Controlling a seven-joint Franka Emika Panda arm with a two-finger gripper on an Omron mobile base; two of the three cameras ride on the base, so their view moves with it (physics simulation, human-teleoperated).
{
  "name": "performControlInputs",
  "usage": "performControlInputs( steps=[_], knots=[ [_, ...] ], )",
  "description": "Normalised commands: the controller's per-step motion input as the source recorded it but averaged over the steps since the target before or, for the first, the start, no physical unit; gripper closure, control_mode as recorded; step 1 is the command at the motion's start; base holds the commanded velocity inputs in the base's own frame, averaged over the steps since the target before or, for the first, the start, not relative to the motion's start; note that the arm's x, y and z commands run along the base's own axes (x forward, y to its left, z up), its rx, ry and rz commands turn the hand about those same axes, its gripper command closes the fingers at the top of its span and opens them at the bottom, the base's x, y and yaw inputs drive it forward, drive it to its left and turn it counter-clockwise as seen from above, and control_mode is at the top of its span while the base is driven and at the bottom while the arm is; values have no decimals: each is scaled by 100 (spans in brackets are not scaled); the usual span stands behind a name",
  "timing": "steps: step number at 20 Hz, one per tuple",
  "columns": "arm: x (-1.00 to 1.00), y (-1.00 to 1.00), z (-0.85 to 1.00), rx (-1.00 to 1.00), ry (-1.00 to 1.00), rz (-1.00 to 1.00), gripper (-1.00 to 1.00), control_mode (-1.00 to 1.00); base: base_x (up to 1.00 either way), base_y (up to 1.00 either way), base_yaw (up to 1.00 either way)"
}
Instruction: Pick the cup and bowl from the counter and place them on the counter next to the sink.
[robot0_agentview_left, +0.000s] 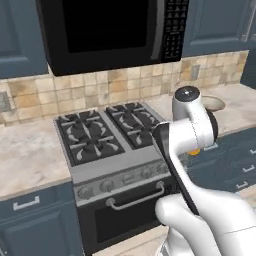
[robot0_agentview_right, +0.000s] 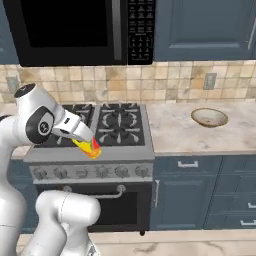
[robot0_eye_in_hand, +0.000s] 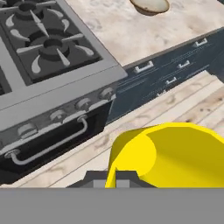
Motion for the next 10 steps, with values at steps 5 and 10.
performControlInputs(
  steps=[5, 10],
  knots=[
    [0, 0, 0, 0, 0, 0, 100, 100, 7, 0, -92],
    [0, 0, 0, 0, 0, 0, 100, 100, 9, 0, -92]
  ],
)
